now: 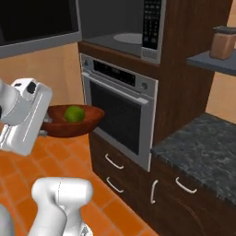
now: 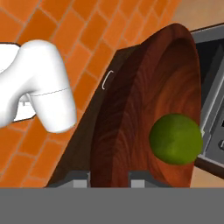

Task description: Pick the lime from the sink and place it in the bowl. Then pick the bowl and place it in the microwave. Then close the microwave door and press the start button.

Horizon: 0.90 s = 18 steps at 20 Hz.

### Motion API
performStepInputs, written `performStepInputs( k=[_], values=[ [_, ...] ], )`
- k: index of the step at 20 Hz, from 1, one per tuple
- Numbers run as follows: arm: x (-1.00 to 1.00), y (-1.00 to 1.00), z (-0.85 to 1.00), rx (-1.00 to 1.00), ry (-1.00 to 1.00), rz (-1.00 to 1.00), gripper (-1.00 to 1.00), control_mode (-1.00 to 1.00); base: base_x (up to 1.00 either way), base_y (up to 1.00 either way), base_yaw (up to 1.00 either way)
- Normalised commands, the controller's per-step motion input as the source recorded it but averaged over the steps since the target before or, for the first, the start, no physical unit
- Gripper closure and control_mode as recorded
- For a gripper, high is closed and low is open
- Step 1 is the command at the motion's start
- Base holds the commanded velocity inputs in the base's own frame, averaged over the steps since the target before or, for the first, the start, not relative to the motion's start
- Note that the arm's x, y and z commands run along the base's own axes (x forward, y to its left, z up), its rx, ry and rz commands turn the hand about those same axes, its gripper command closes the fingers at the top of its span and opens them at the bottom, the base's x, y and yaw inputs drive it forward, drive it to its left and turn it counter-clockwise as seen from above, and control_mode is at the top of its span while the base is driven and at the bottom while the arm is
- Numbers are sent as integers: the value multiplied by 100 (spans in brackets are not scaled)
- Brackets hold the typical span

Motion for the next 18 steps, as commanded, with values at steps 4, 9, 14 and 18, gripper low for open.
performStepInputs(
  k=[4,9,14,18],
  values=[
    [0,0,0,0,0,0,100,100,19,99,-51],
    [0,0,0,0,0,0,100,100,36,72,-52],
    [0,0,0,0,0,0,100,100,24,17,-54],
    [0,0,0,0,0,0,100,100,51,46,-40]
  ],
)
